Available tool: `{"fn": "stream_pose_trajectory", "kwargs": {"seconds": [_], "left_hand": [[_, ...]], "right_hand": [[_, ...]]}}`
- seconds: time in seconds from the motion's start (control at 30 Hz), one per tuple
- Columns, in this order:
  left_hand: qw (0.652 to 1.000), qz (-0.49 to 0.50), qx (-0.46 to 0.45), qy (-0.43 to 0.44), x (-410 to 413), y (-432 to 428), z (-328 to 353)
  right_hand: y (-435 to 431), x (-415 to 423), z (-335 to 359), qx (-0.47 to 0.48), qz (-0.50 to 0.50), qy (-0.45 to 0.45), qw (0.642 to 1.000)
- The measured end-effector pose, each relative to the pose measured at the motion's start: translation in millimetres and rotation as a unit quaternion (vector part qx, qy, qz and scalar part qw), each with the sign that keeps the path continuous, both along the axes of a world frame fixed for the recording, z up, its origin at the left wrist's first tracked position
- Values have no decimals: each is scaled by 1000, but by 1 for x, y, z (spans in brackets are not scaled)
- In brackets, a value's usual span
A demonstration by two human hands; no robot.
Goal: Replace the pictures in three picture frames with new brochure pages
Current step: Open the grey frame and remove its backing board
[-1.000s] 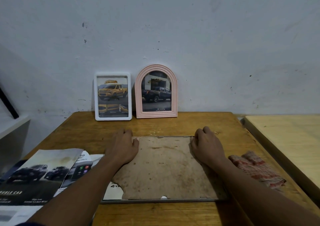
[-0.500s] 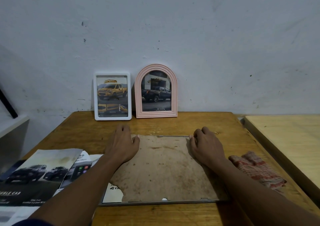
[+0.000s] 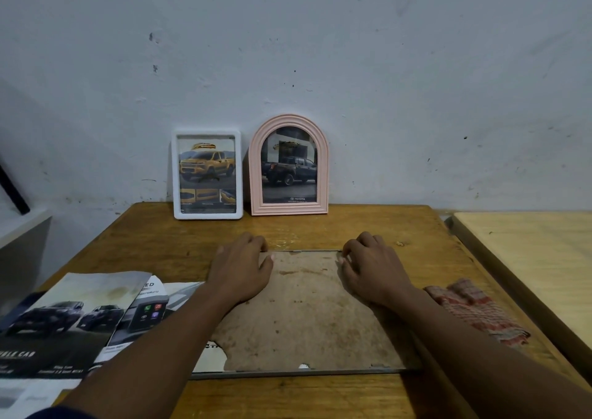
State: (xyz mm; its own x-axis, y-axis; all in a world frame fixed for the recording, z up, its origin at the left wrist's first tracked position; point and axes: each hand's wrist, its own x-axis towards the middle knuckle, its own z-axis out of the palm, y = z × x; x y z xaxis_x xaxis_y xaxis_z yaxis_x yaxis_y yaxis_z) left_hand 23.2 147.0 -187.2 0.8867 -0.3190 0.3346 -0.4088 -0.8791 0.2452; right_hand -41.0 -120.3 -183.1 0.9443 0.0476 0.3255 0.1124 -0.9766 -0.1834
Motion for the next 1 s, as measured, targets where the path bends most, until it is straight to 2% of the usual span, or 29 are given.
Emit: {"fn": "stream_pose_trajectory", "kwargs": {"seconds": [0.2,0.43,0.57,0.77,1.0], "left_hand": [[999,-7,-29,11,0,5,3],[997,79,-13,-8,-2,36,13],[993,76,-88,20,-2,45,13],[981,53,-175,67,-7,64,16],[969,39,-222,101,-31,82,23]], "right_hand": [[33,-2,10,-3,73,82,994],[46,5,15,5,53,92,994],[54,6,17,11,53,95,994],[109,-4,32,54,139,123,981],[172,-42,28,-33,156,177,971]]}}
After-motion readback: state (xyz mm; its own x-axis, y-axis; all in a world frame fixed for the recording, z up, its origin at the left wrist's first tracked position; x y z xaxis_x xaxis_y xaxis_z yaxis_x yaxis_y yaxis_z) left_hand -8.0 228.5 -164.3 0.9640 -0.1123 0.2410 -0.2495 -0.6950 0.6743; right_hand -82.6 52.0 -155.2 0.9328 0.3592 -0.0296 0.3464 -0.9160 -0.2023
